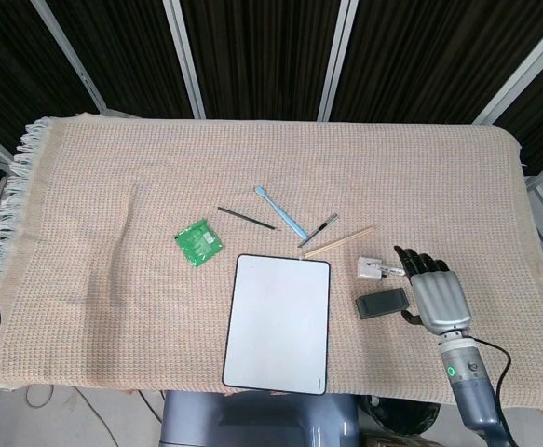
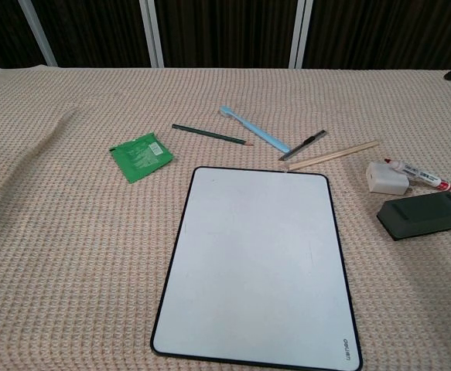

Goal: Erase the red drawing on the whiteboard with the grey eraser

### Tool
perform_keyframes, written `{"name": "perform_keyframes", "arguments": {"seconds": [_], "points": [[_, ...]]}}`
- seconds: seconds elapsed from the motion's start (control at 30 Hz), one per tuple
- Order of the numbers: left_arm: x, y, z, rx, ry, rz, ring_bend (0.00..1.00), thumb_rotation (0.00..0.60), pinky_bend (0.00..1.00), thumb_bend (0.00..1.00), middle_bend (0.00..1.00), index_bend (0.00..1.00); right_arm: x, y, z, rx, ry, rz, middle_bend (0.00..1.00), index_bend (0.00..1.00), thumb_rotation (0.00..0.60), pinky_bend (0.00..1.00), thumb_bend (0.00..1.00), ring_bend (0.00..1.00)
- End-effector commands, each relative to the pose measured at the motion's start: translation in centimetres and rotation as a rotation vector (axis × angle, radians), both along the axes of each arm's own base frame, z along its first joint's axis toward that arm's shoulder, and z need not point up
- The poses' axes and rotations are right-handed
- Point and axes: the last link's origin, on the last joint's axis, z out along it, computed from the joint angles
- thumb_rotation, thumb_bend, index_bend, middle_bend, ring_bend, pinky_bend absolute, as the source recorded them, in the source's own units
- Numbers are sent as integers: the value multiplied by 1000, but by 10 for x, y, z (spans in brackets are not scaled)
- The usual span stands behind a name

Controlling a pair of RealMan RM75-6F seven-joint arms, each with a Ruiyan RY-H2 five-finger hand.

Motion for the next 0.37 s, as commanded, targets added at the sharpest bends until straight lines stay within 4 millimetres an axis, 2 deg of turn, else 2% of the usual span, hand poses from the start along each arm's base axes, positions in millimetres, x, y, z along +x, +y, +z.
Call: {"name": "perform_keyframes", "arguments": {"seconds": [0.03,0.17,0.37], "points": [[0,0,0,0,0,-1,0,600,0,525,6,71,-14,28,16,-87,-91,50,135,57,600,208,148,193],[1,0,0,3,-1,-3,0,600,0,525,6,71,-30,47,18,-136,-149,90,103,51,600,174,148,145],[1,-1,0,4,-1,-4,0,600,0,525,6,71,-49,66,20,-166,-132,87,71,36,600,161,146,106]]}}
